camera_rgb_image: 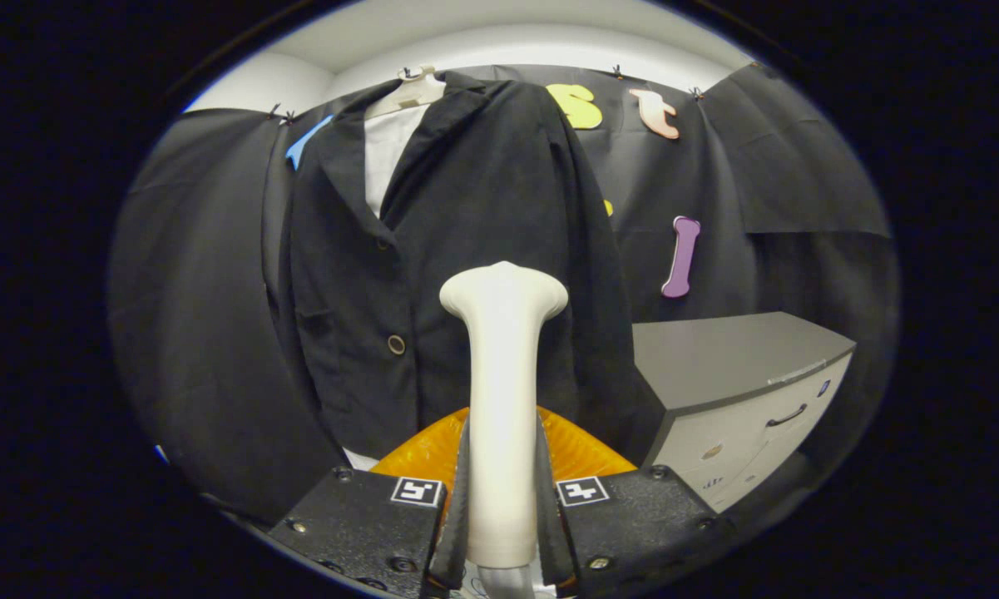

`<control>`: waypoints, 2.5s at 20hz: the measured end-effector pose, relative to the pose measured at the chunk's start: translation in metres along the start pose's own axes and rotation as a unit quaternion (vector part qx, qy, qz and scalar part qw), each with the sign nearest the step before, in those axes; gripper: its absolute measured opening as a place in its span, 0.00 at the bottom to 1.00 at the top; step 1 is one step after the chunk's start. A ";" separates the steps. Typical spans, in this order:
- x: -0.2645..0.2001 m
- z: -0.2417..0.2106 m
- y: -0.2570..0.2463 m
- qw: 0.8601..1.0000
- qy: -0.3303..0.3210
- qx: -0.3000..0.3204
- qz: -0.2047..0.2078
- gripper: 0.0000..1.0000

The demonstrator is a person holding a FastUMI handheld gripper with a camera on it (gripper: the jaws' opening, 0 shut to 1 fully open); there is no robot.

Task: Iron the clothes twice with a garment steamer, once on the left side and once on the right side.

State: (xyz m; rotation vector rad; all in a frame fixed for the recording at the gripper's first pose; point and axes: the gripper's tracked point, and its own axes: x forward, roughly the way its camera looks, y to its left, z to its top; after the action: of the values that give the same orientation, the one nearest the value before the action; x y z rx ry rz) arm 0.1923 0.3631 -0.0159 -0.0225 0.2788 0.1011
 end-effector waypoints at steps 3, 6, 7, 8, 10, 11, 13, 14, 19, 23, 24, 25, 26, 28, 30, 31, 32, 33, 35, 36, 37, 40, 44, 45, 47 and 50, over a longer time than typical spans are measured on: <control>0.001 -0.018 0.004 1.000 0.018 -0.006 0.001 0.37; 0.002 -0.032 0.008 0.999 0.032 -0.013 0.001 0.37; 0.001 -0.036 0.008 0.999 0.038 -0.015 0.002 0.37; 0.001 -0.043 0.008 0.999 0.047 -0.018 0.004 0.37; -0.002 -0.062 0.011 0.997 0.071 -0.021 0.006 0.37; -0.008 -0.073 0.012 0.997 0.081 -0.020 0.005 0.37; -0.011 -0.088 0.009 0.995 0.095 -0.023 -0.001 0.37; -0.012 -0.094 0.008 0.995 0.101 -0.024 -0.003 0.37; -0.020 -0.135 0.000 0.989 0.144 -0.026 -0.016 0.37; -0.022 -0.155 -0.004 0.986 0.163 -0.028 -0.026 0.37; -0.022 -0.158 -0.005 0.985 0.166 -0.030 -0.028 0.37; -0.023 -0.162 -0.006 0.985 0.169 -0.031 -0.030 0.37; -0.023 -0.165 -0.007 0.983 0.175 -0.033 -0.031 0.37; -0.028 -0.170 -0.006 0.982 0.185 -0.028 -0.032 0.37; -0.033 -0.161 0.000 0.983 0.178 -0.026 -0.028 0.37; -0.036 -0.154 0.004 0.985 0.169 -0.025 -0.025 0.37; -0.040 -0.142 0.009 0.987 0.157 -0.025 -0.020 0.37; -0.045 -0.130 0.016 0.989 0.143 -0.025 -0.014 0.37; -0.054 -0.099 0.032 0.994 0.108 -0.023 -0.002 0.37; -0.059 -0.081 0.038 0.996 0.089 -0.022 0.004 0.37; -0.063 -0.065 0.045 0.997 0.068 -0.020 0.011 0.37; -0.076 -0.011 0.064 0.999 0.007 -0.015 0.029 0.37; -0.088 0.050 0.089 0.997 -0.067 -0.015 0.048 0.37; -0.089 0.064 0.097 0.995 -0.087 -0.016 0.053 0.37; -0.092 0.087 0.113 0.990 -0.122 -0.020 0.065 0.37; -0.090 0.118 0.134 0.982 -0.169 -0.027 0.084 0.37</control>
State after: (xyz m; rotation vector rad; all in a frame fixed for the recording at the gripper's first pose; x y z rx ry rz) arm 0.1249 0.4921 0.1214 -0.0360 -0.0626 0.2766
